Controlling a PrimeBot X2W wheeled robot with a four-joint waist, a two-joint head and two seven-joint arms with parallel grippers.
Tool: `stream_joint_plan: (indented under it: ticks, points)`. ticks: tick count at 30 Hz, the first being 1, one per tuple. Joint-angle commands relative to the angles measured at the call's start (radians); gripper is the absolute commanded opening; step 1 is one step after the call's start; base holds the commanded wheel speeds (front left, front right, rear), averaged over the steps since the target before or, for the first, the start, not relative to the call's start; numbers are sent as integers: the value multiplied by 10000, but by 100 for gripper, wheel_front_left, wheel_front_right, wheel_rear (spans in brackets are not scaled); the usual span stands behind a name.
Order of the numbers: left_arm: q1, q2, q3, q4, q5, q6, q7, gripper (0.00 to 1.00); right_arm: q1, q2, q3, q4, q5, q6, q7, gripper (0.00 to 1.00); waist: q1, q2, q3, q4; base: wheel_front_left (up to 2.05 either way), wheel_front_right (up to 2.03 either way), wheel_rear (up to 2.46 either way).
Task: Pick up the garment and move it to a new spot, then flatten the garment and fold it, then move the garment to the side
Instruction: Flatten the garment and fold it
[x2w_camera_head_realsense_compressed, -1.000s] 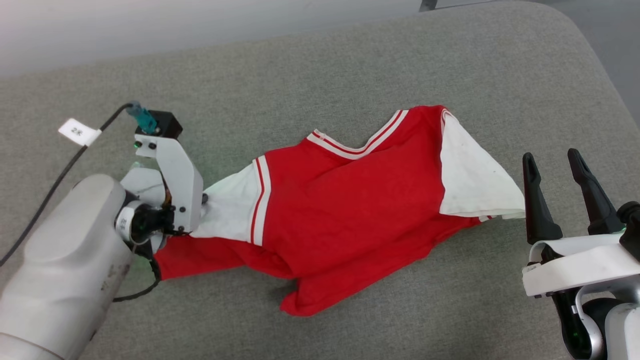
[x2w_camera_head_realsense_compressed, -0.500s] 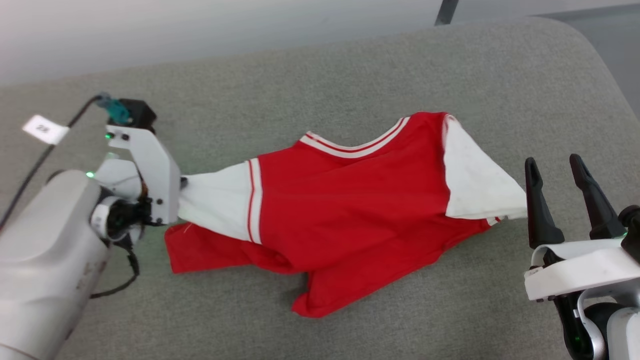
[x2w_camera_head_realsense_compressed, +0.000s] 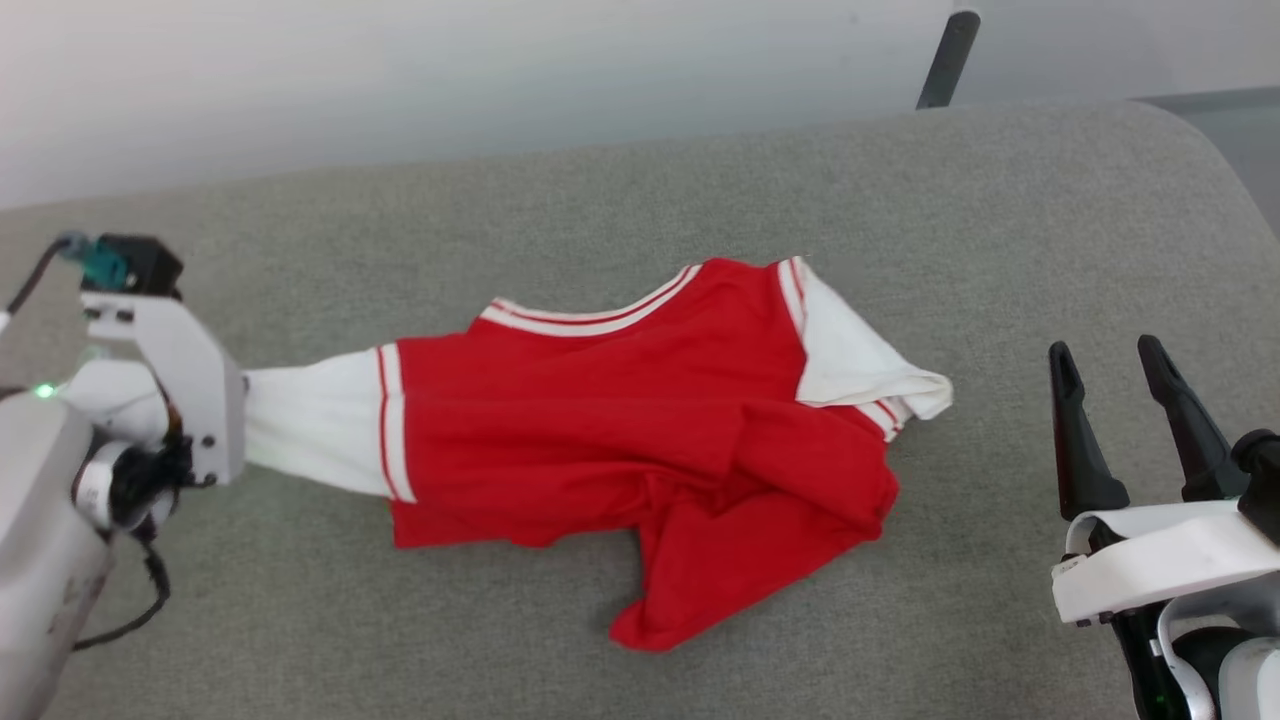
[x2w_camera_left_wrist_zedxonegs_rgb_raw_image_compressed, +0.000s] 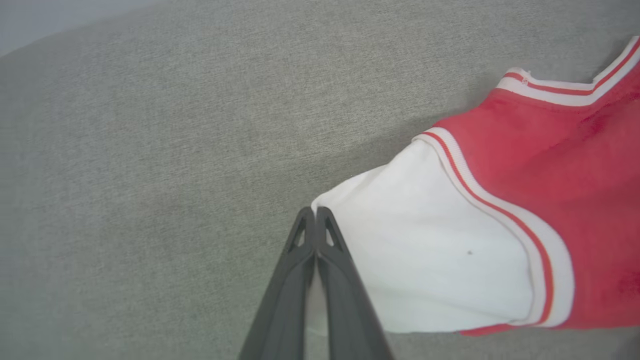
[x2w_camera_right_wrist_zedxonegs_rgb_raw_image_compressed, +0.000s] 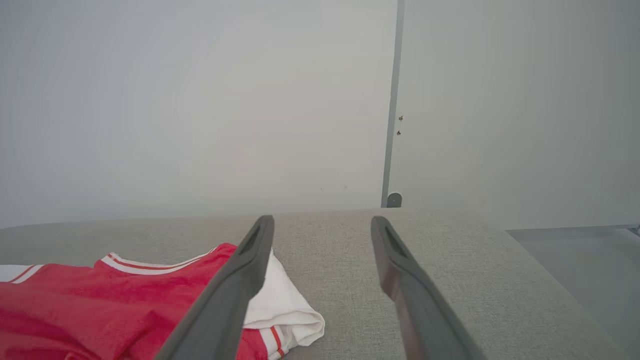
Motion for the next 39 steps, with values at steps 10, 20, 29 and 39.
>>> stream_joint_plan:
  ticks: [10,20,29,39]
  points:
    - [750,-172,125,773,-165,21,-891,39,257,21,134,-183,-89,-3,265,100,0,0,-284,69,0,0,0]
    - [694,-561,179,1277,-305,-207,-1346,100,408,-8,126,-189,-91,-3,588,100,0,0,-692,181,0,0,0]
    - [1092,-479,391,642,-446,-255,-2077,100,690,-3,124,-104,-63,-3,792,100,0,0,-1299,380,0,0,0]
    - [2659,-199,881,-1324,-729,256,-3477,100,1109,-62,51,61,-2,-3,1063,100,0,0,-1958,916,0,0,0]
